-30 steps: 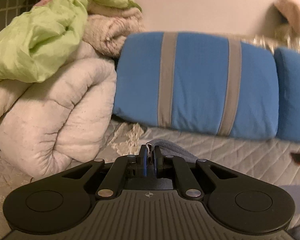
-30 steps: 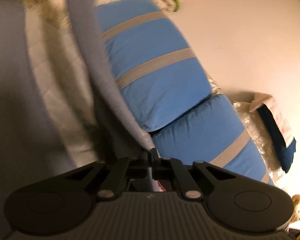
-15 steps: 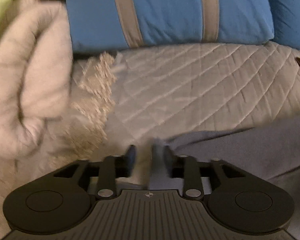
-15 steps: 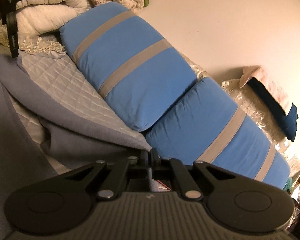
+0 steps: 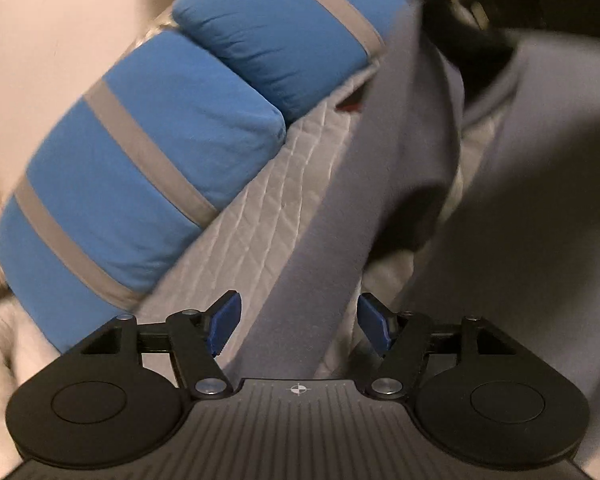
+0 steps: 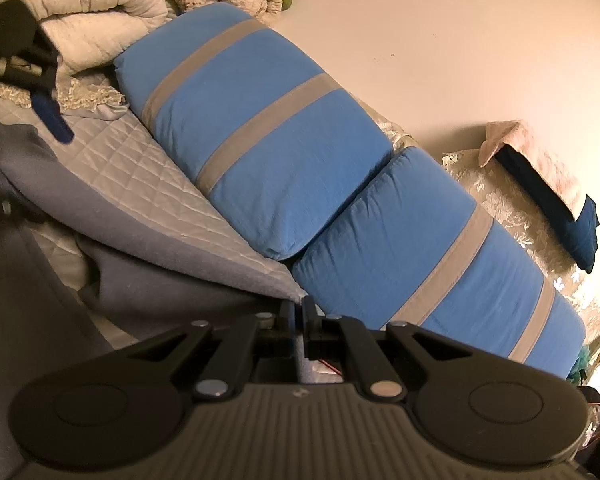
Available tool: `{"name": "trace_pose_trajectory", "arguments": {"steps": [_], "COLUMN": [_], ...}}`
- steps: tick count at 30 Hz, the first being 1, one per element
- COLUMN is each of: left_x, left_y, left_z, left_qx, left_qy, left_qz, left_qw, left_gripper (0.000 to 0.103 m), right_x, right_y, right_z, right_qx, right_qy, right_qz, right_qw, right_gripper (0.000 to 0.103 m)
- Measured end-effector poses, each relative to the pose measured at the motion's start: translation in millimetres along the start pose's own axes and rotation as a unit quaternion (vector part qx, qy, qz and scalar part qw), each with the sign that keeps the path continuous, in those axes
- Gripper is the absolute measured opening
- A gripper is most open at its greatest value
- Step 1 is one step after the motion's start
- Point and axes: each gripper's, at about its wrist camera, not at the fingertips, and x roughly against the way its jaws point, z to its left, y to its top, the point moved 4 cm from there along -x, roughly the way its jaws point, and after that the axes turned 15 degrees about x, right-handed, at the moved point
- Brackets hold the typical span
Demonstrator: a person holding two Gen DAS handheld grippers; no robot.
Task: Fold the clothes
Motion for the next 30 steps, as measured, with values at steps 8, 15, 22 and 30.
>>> {"name": "trace_pose_trajectory", "arguments": {"steps": [8,15,22,30], "left_x": [-20,-25,-17,37], "left_y": [-24,-50,-46,-6], "left_z": [-3,21,45,94], "left_qx": [-0.104,-0.115,-0.144,-0.117], "left_qy": [0.163,0.215,0.257,0.290], "left_qz": [0.020,0.077,0.106,0.136], "left_qw": [0.9808,0.9669,0.9496,0.9401], "left_gripper": [0.063,0.049,0.007,0.006], "right_x": [0,1,1,8], "right_y": [-2,-3,-3,-2], "right_z": [-4,-5,-5,-27], "right_qx": [-0.008,-0.011,-0.007,-0.012], "right_qy": [0.003,0.005,0.002,0.016], "right_qz": [0.001,0.003,0.002,-0.016], "right_qw": [1.000,1.000,1.000,1.000], "right_gripper": [0.021,0.021,0.021,0.021]}}
